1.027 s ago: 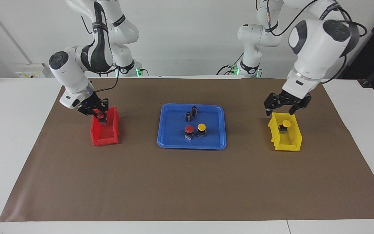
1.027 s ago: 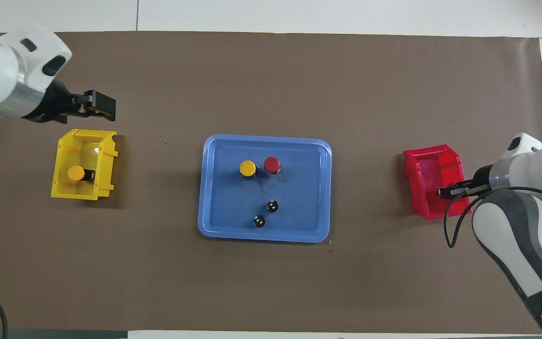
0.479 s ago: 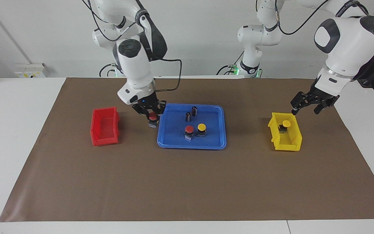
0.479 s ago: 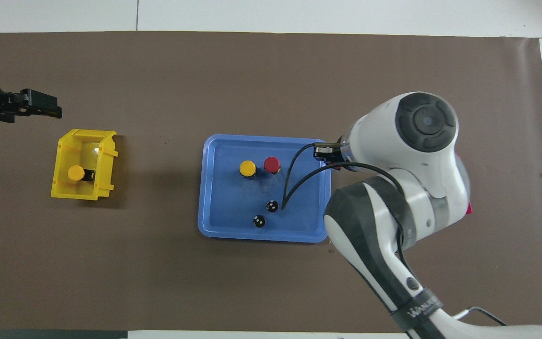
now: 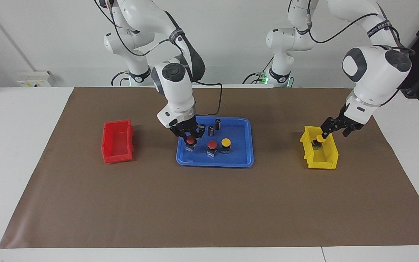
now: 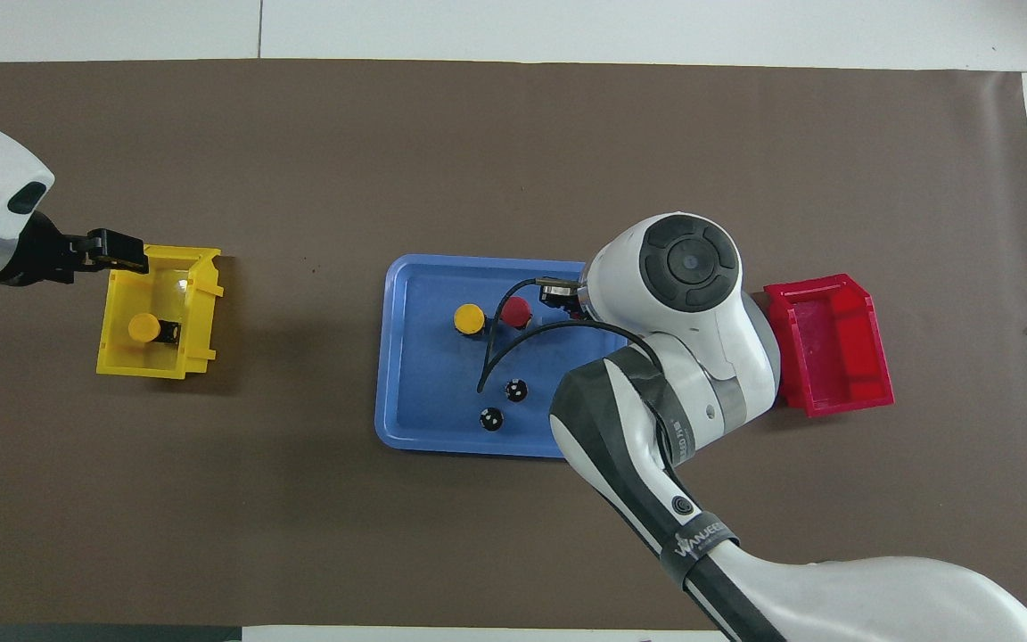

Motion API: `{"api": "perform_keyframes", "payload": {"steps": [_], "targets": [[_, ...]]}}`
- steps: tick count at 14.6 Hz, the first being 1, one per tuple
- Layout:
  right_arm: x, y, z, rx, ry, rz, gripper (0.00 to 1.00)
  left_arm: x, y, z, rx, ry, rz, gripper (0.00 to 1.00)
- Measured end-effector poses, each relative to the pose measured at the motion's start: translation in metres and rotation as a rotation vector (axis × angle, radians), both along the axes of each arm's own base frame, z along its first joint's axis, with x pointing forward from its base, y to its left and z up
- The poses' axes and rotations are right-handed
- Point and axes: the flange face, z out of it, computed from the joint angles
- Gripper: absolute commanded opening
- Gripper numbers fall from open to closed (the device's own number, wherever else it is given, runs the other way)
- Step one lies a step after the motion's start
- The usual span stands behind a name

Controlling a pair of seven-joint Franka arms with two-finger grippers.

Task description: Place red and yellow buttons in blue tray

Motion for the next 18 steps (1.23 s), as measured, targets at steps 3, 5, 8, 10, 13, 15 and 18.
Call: {"api": "perform_keyframes", "payload": {"steps": [3,5,8,10,13,15,18], "targets": [[0.003,0.002,-0.016,0.001,-0.007,-0.006,0.30,-0.010,0.008,-0.030,0.002,0.006,-0.022,0.70],[0.004,0.004,-0.024,0.000,-0.006,-0.010,0.77,-0.015,0.010,-0.044,0.003,0.005,-0.024,0.69],[0.005,0.004,-0.024,-0.001,-0.005,-0.011,1.00,-0.022,0.010,-0.058,0.004,0.020,-0.031,0.69],[0.011,-0.002,-0.010,-0.008,0.004,-0.022,1.00,-0.026,0.012,-0.063,0.003,0.029,-0.038,0.69],[0.037,-0.047,0.057,-0.048,0.023,-0.077,1.00,-0.029,0.014,-0.068,0.003,0.034,-0.040,0.68],[0.044,-0.094,0.113,-0.092,0.027,-0.085,1.00,-0.031,0.016,-0.074,0.004,0.028,-0.037,0.68],[0.037,-0.164,0.165,-0.116,0.047,-0.041,1.00,-0.034,0.022,-0.079,0.004,0.027,-0.027,0.62]]}}
